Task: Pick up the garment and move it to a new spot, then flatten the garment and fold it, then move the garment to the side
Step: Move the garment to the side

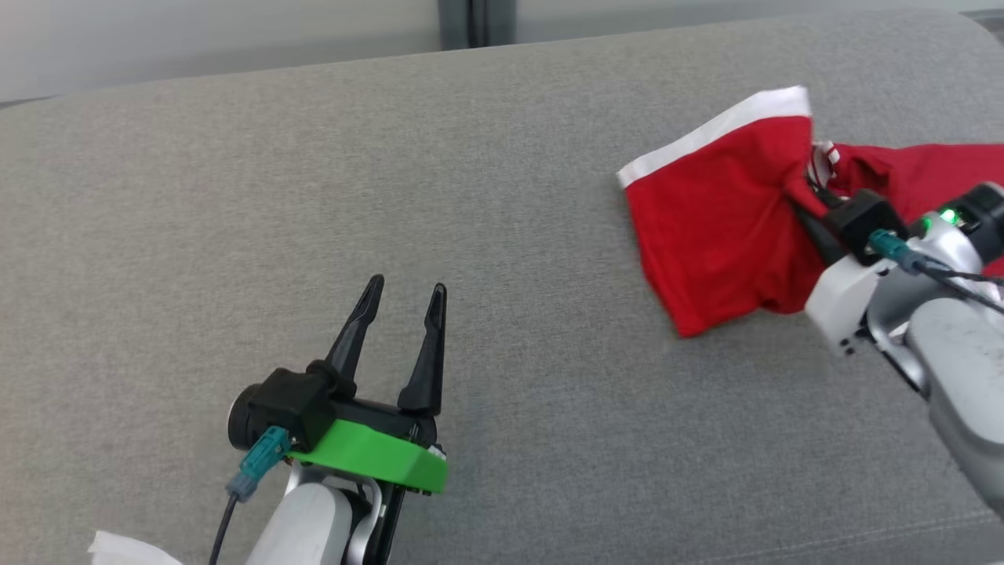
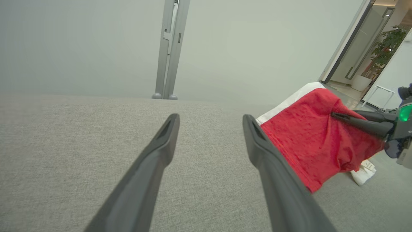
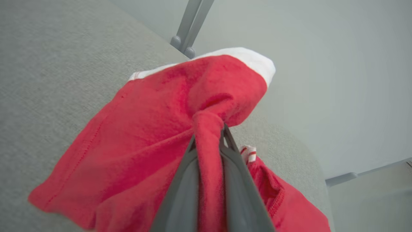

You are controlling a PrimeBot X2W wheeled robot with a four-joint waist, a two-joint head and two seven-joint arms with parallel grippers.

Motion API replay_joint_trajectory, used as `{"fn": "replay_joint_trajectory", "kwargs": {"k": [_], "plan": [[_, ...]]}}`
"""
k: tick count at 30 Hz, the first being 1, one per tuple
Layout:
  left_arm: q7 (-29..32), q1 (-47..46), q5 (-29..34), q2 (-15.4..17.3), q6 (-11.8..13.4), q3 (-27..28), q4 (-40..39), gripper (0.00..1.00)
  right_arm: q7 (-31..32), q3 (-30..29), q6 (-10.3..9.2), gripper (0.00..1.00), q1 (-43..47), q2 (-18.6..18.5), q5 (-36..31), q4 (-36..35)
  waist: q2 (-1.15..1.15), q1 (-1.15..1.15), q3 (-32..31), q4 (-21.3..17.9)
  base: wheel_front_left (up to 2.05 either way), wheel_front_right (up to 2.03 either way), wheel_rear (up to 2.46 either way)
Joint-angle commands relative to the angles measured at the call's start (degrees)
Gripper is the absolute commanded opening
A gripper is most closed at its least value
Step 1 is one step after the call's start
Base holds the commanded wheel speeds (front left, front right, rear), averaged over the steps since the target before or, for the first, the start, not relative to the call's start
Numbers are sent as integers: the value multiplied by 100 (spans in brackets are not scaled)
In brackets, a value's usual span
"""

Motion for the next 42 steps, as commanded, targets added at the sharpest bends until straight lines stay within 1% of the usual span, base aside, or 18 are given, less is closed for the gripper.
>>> {"fn": "replay_joint_trajectory", "kwargs": {"k": [1, 5, 8, 11, 14, 17, 19, 26, 29, 33, 34, 35, 38, 42], "plan": [[1, -129, 32, 26, -33, 10, 4, 100, 63, 30, -11, 0, -74, -189, 101, -139, 0, 0, 290, -347, 0, 0, 0], [1, -233, 94, 27, -72, 41, 32, 100, 254, -51, -11, 0, -95, -818, 314, -450, 0, 0, 523, -494, 0, 0, 0], [1, -331, 164, 27, -110, 57, 69, 100, 359, -159, -11, 0, -9, -1249, 458, -495, 0, 0, 698, -548, 0, 0, 0], [1, -419, 218, 27, -153, 82, 98, 100, 415, -276, -11, 0, 55, -1512, 546, -425, 0, 0, 851, -555, 0, 0, 0], [1, -519, 272, 27, -191, 92, 119, 100, 376, -480, -11, 0, 34, -1723, 635, -210, 0, 0, 1031, -526, 0, 0, 0], [1, -620, 303, 27, -227, 84, 144, 100, 303, -750, -11, 0, -35, -1752, 684, 69, 0, 0, 1197, -445, 0, 0, 0], [1, -671, 306, 27, -238, 80, 162, 100, 233, -939, -11, 0, -88, -1709, 699, 276, 0, 0, 1300, -374, 0, 0, 0], [1, -778, 333, 27, -278, 106, 219, 100, 23, -1583, -11, 0, -241, -1399, 624, 992, 0, 0, 1585, -111, 0, 0, 0], [1, -777, 333, 27, -287, 98, 221, 100, -52, -1771, -11, 0, -284, -1293, 532, 1251, 0, 0, 1643, -32, 0, 0, 0], [1, -758, 314, 27, -302, 81, 218, 100, -105, -1879, -10, 0, -325, -1150, 443, 1598, 0, 0, 1653, 36, 0, 0, 0], [1, -759, 304, 26, -302, 84, 220, 100, -107, -1907, -10, 43, -352, -1140, 417, 1651, 0, 0, 1648, 40, 0, 0, 0], [1, -767, 290, 26, -300, 87, 225, 100, -162, -1928, -10, 100, -388, -1131, 384, 1700, 0, 0, 1636, 46, 0, 0, 0], [1, -765, 256, 27, -278, 101, 236, 100, -236, -1949, -8, 100, -445, -1061, 323, 1826, 0, 0, 1551, 36, 0, 0, 0], [1, -680, 195, 27, -252, 110, 268, 100, -388, -2016, -8, 100, -579, -1010, 264, 1866, 0, 0, 1247, -21, 0, 0, 0]]}}
